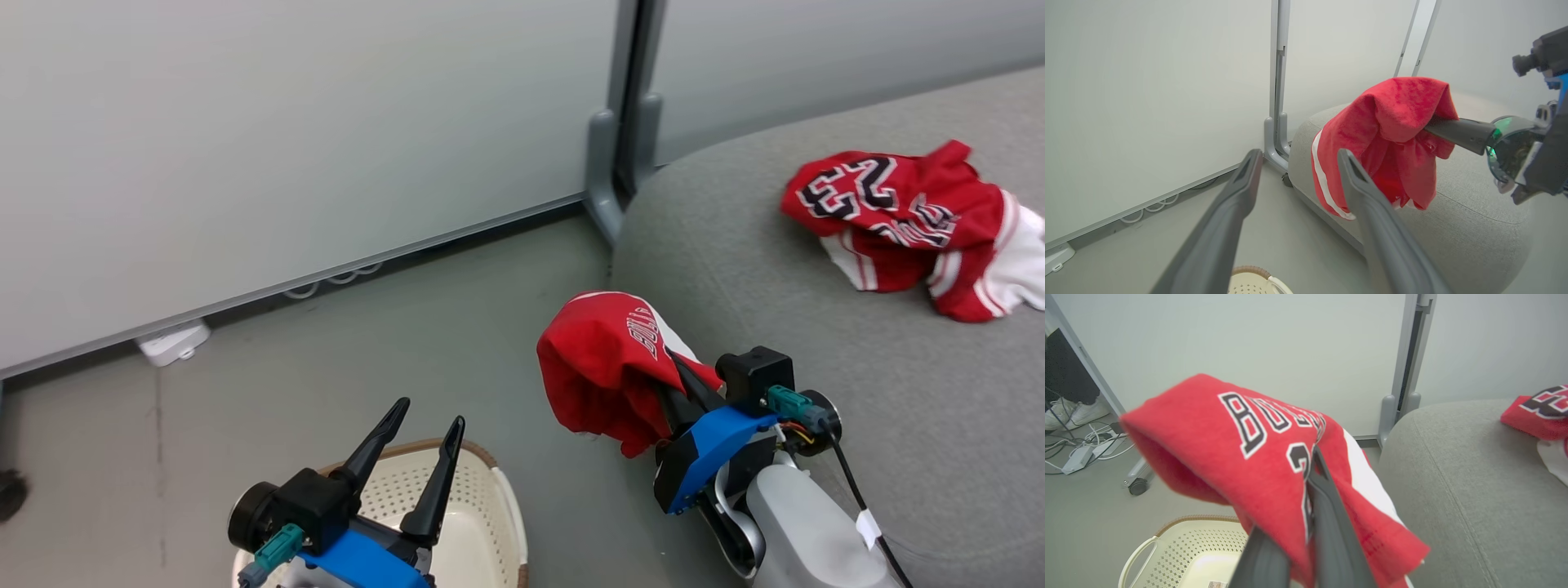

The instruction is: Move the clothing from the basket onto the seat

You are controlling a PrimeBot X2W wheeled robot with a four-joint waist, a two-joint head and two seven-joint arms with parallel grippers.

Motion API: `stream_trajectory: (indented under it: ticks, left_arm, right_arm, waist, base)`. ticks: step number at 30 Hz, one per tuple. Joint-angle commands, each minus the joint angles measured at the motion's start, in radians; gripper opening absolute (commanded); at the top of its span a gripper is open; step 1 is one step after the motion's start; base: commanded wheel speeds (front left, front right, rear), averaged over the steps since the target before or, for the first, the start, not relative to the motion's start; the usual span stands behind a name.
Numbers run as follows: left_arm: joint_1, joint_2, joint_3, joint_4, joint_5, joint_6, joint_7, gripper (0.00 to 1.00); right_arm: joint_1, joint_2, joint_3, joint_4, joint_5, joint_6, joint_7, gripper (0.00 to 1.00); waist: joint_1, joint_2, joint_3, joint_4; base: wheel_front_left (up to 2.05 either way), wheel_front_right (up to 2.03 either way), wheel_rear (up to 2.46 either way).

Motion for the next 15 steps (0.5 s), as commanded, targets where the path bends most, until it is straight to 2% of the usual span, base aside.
stream_trajectory:
  ticks: [1,15]
  left_arm:
    - [0.003,0.008,-0.005,-0.002,0.000,-0.004,-0.003,1.00]
    - [-0.007,0.025,-0.010,0.001,-0.001,-0.004,-0.003,1.00]
  right_arm:
    - [0.007,0.000,-0.003,0.002,0.006,-0.001,-0.004,0.00]
    - [0.011,0.000,0.006,0.002,0.025,-0.001,-0.016,0.00]
  waist:
    - [0.0000,0.0000,-0.001,-0.062]
    - [0.0000,0.0000,0.017,-0.277]
  base:
    - [0.00,0.00,0.00]
    - [0.00,0.00,0.00]
